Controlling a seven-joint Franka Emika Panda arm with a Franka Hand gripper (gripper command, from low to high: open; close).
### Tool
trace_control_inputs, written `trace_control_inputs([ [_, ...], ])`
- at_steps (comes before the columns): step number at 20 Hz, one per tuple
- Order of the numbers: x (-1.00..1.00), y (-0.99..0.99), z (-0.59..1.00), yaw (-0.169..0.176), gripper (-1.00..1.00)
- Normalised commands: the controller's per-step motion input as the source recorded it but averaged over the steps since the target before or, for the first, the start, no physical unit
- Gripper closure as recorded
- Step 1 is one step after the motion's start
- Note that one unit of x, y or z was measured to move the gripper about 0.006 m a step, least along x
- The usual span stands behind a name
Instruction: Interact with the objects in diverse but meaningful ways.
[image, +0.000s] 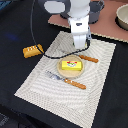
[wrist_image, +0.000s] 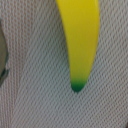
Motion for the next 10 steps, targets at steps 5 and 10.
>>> trace_control_inputs([
  [5, 0.33, 0.20, -0.14, 0.068, -1.00],
  [10, 0.30, 0.15, -0.11, 0.057, 1.00],
])
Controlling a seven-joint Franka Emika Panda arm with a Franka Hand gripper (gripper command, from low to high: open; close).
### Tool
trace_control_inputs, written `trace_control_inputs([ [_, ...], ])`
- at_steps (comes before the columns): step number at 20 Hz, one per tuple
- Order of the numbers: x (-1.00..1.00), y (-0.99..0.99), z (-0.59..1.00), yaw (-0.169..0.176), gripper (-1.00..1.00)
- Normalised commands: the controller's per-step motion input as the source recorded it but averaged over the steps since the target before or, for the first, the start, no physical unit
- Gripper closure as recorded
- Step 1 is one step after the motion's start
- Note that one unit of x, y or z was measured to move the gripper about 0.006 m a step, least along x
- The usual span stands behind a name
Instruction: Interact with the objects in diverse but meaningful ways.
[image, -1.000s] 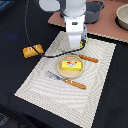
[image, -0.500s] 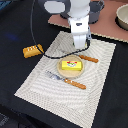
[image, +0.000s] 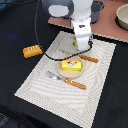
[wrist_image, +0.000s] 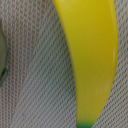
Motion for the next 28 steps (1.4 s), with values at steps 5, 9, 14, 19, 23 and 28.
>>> trace_control_inputs([
  [5, 0.29, 0.11, -0.11, 0.048, 1.00],
  [9, 0.28, 0.08, -0.08, 0.040, 1.00],
  [14, -0.10, -0.08, 0.79, 0.003, 1.00],
  [19, -0.35, -0.26, 1.00, 0.000, 1.00],
  [23, -0.46, -0.42, 0.99, 0.000, 1.00],
  [28, -0.56, -0.49, 0.59, 0.000, 1.00],
])
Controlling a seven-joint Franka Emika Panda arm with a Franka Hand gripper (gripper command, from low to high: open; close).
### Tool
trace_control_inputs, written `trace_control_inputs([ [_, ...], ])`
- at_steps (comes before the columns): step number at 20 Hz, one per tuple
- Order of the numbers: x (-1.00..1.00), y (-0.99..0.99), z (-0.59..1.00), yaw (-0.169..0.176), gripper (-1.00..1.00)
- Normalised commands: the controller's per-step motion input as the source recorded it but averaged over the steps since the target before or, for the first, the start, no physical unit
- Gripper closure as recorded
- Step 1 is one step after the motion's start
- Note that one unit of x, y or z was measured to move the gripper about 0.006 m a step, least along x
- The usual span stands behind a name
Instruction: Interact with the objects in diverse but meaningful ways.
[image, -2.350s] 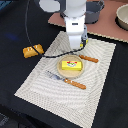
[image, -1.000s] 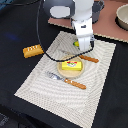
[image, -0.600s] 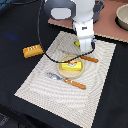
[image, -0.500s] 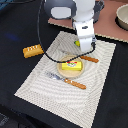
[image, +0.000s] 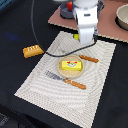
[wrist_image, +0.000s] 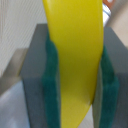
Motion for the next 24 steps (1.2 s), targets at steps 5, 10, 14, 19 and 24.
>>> trace_control_inputs([
  [5, -0.48, -0.63, 0.09, 0.000, 1.00],
  [10, -0.52, -0.71, -0.04, 0.000, 1.00],
  [14, -0.59, -0.70, -0.18, 0.000, 1.00],
  [19, -0.72, -0.51, -0.33, 0.000, 1.00],
  [24, -0.83, -0.20, -0.47, 0.000, 1.00],
])
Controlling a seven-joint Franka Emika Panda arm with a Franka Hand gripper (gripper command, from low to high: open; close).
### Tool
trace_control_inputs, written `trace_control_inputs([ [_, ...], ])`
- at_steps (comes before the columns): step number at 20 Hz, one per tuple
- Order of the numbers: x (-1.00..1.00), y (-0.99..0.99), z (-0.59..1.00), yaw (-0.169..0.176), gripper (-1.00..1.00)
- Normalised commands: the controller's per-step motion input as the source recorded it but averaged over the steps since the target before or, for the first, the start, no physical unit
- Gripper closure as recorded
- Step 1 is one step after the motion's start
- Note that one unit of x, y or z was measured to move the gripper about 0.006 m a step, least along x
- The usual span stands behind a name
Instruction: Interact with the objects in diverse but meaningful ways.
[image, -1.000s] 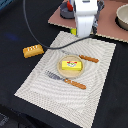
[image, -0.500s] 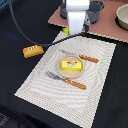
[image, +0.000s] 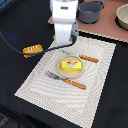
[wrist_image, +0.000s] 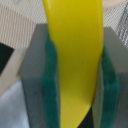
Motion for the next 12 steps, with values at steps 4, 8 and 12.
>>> trace_control_inputs([
  [4, -0.83, -0.16, -0.50, 0.002, 1.00],
  [8, -0.72, -0.20, -0.52, 0.028, 1.00],
  [12, -0.48, -0.25, -0.40, 0.020, 1.00],
])
